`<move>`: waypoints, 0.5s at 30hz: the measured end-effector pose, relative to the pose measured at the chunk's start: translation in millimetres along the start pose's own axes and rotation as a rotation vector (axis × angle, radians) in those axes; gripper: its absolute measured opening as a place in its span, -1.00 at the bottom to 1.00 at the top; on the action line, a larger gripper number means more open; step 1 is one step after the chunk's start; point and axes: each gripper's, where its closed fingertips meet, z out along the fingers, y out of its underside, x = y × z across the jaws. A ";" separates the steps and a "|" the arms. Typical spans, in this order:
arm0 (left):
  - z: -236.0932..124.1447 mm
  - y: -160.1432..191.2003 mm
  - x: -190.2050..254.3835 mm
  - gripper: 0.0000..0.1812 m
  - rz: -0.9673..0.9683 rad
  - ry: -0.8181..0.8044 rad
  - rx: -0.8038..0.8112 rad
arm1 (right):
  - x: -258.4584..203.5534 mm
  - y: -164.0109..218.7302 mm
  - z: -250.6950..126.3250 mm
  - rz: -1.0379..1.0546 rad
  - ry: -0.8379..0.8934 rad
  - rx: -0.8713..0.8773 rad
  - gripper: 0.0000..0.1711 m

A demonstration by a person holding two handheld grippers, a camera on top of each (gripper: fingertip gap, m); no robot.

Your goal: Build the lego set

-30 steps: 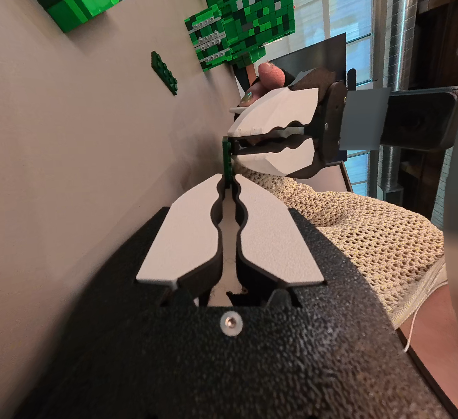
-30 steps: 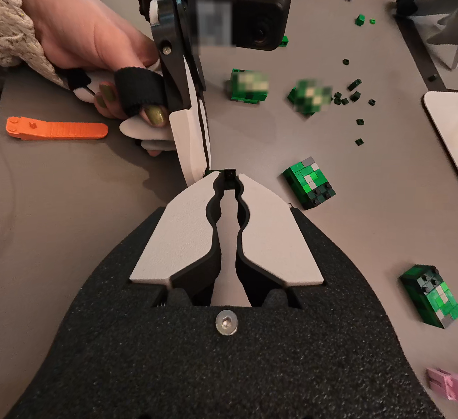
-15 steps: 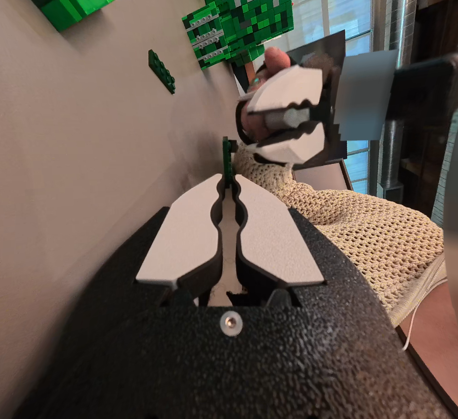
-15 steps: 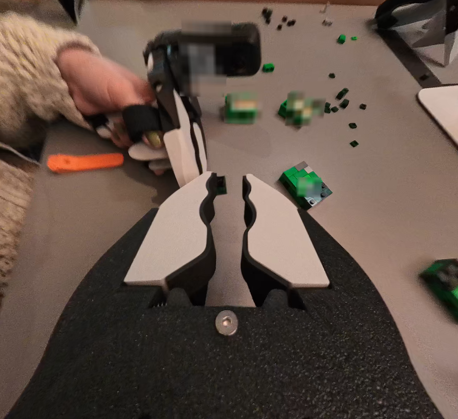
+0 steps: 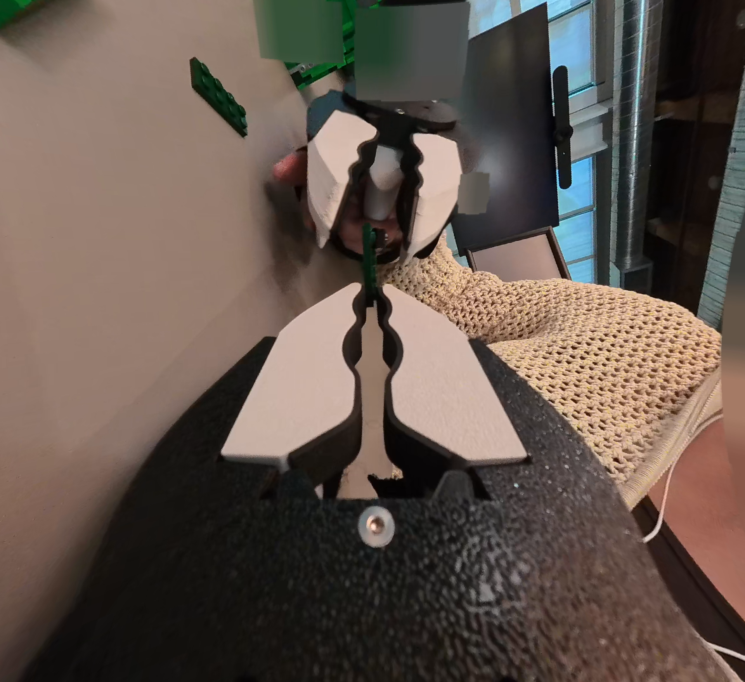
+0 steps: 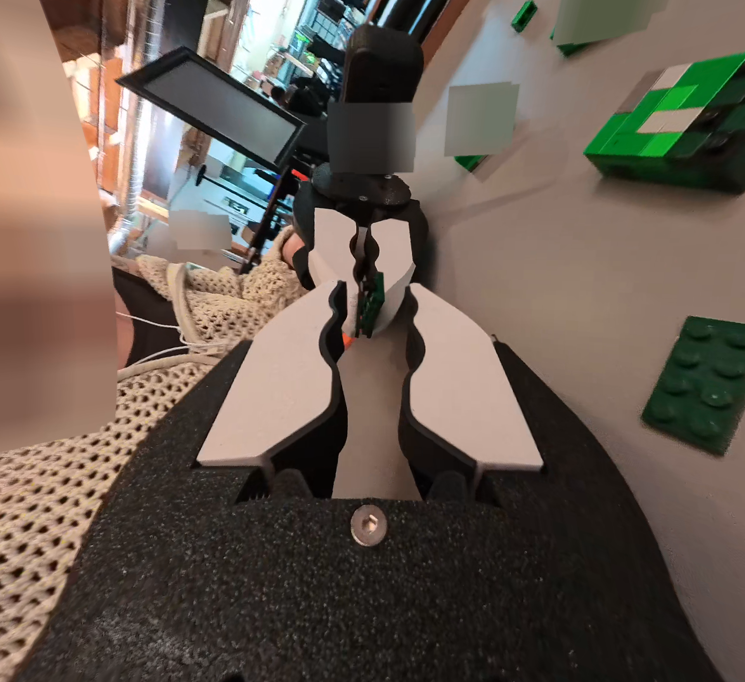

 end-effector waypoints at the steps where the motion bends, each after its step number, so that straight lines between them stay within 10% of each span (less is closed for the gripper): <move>1: 0.0 0.1 0.5 -0.96 0.002 0.003 0.000 | -0.9 -0.6 0.4 0.023 -0.022 0.007 -0.72; 15: 1.1 4.5 5.2 -0.96 0.037 0.017 -0.031 | -8.0 3.7 2.3 0.005 -0.052 -0.028 -0.88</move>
